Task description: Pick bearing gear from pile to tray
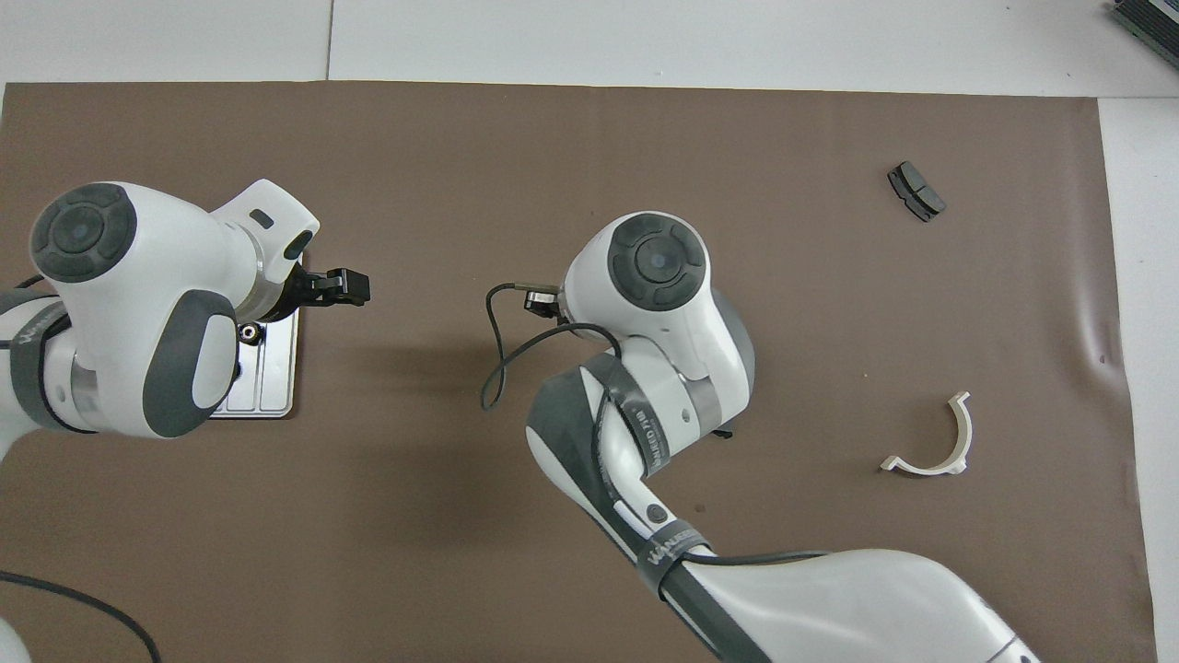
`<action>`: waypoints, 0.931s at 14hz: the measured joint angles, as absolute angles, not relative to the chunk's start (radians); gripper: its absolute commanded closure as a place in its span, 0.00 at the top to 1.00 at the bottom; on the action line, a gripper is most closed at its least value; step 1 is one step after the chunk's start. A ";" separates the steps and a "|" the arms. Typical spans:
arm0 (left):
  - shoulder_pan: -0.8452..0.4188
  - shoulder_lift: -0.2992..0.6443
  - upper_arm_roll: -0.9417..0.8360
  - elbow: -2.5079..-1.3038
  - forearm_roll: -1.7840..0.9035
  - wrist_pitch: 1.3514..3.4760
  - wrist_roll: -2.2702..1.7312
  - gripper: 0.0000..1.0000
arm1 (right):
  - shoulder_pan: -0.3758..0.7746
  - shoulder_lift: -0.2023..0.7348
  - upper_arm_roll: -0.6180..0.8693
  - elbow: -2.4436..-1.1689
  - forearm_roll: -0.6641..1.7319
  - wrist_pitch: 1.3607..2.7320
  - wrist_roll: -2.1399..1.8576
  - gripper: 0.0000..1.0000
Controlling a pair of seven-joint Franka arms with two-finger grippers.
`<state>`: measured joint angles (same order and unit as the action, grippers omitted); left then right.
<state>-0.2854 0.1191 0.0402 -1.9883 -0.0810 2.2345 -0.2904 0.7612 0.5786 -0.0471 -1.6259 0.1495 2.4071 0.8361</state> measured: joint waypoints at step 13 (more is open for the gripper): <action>-0.422 0.179 0.038 -1.901 -0.107 2.300 -0.548 0.85 | 0.629 0.464 -0.071 -1.681 0.024 2.400 0.714 1.00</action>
